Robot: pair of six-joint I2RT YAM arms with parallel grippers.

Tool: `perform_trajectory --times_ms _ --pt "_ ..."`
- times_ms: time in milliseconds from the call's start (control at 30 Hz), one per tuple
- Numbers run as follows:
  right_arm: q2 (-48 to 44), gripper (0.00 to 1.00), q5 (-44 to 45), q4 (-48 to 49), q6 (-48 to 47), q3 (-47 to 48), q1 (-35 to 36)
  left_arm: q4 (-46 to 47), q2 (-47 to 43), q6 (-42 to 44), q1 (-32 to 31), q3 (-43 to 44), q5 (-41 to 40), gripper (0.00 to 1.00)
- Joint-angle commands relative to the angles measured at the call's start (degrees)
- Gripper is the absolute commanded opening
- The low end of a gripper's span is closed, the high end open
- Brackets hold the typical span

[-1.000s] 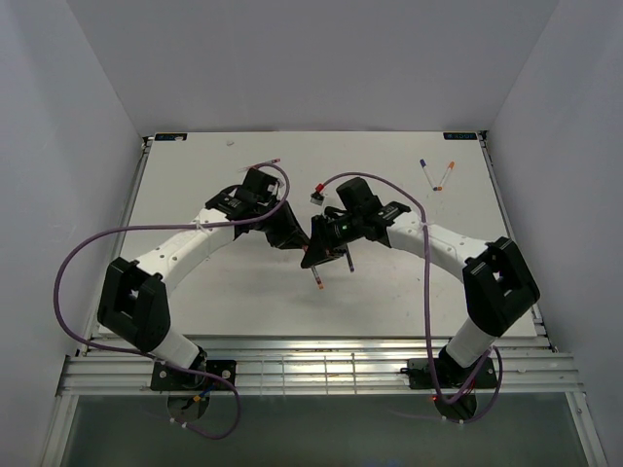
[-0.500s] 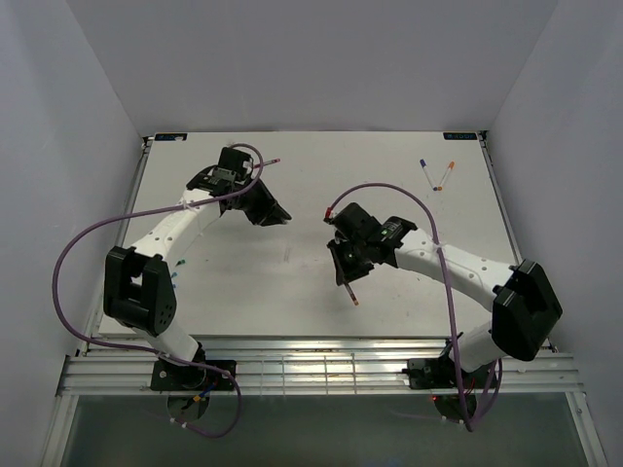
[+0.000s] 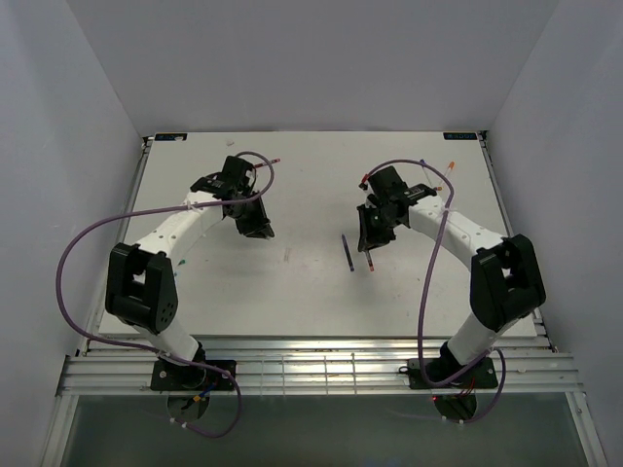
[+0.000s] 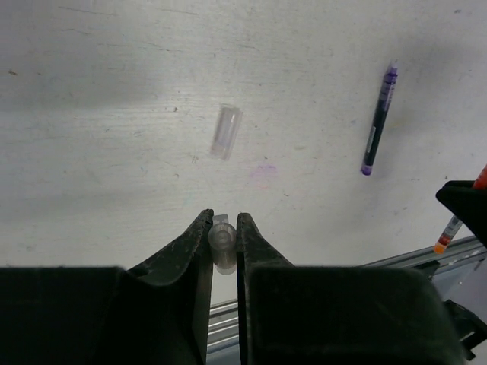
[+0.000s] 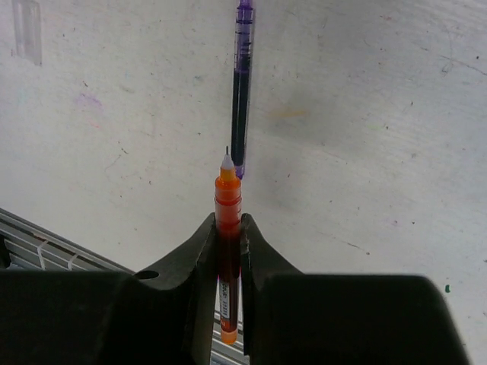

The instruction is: Open the pen caps

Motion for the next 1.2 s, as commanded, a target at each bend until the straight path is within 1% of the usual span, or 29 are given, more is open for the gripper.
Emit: perform_trajectory --times_ms 0,133,300,567,667,767,1000,1033,1133,1167 --pt "2.70 0.08 -2.43 3.32 -2.44 2.30 -0.25 0.62 1.10 7.17 -0.47 -1.85 -2.54 0.00" --pt "7.34 0.08 -2.69 5.71 -2.27 3.34 -0.43 3.34 3.73 9.03 -0.47 -4.13 -0.96 0.00" --pt "10.08 0.09 -0.33 7.30 -1.48 3.96 -0.52 6.07 5.49 10.00 -0.55 -5.90 0.10 0.01" --pt "15.70 0.10 0.73 8.27 -2.53 4.58 -1.31 8.62 8.92 11.32 -0.82 -5.81 2.12 0.03" --pt "18.25 0.10 1.00 8.18 -2.89 5.37 -1.40 9.41 10.15 11.75 -1.08 -5.73 2.65 0.08" --pt "19.49 0.15 1.08 8.26 -2.80 6.16 -1.57 9.41 11.47 12.37 -1.17 -5.20 2.56 0.12" --pt "20.63 0.20 0.12 8.27 -2.89 6.87 -2.45 9.85 13.40 12.37 -1.17 -4.67 3.35 0.21" --pt "20.46 0.21 -0.06 8.35 -2.89 6.78 -2.45 9.85 13.58 12.29 -1.26 -4.67 3.35 0.25" --pt "20.11 0.26 -1.02 8.88 -3.06 5.81 -2.45 10.03 13.58 12.20 -1.26 -4.85 3.18 0.31" --pt "20.02 0.27 -1.72 9.32 -3.24 5.11 -2.45 10.20 13.58 12.20 -1.26 -5.11 3.00 0.35"
